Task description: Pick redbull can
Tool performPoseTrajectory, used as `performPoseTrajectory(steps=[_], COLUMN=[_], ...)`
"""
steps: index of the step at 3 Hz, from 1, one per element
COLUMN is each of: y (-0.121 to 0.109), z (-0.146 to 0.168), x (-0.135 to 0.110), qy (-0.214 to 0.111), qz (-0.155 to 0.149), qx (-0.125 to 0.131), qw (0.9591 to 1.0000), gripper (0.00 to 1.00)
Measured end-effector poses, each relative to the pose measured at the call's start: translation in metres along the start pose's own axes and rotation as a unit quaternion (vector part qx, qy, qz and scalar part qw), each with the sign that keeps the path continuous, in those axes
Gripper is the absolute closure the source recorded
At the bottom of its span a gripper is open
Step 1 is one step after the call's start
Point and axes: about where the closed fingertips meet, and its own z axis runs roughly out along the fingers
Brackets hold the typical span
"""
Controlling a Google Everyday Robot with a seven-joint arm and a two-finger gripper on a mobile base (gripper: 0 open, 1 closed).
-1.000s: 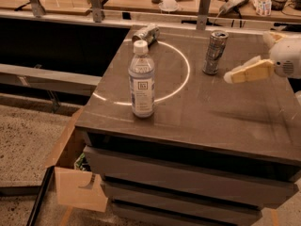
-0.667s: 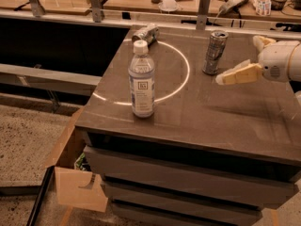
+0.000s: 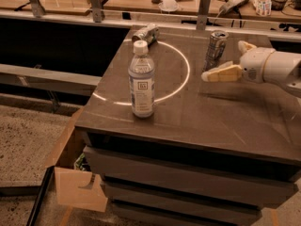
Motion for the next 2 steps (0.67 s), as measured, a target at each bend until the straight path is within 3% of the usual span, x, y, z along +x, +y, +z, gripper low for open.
performPoseTrajectory(steps=[1,2], y=[-0.001,0.001], z=[0.025,0.04], x=[-0.003,-0.01], qy=[-0.018,-0.037], qz=[0.015,0.017], qx=[-0.009,-0.025], qw=[0.9997,0.9988], gripper=[0.15,0.38])
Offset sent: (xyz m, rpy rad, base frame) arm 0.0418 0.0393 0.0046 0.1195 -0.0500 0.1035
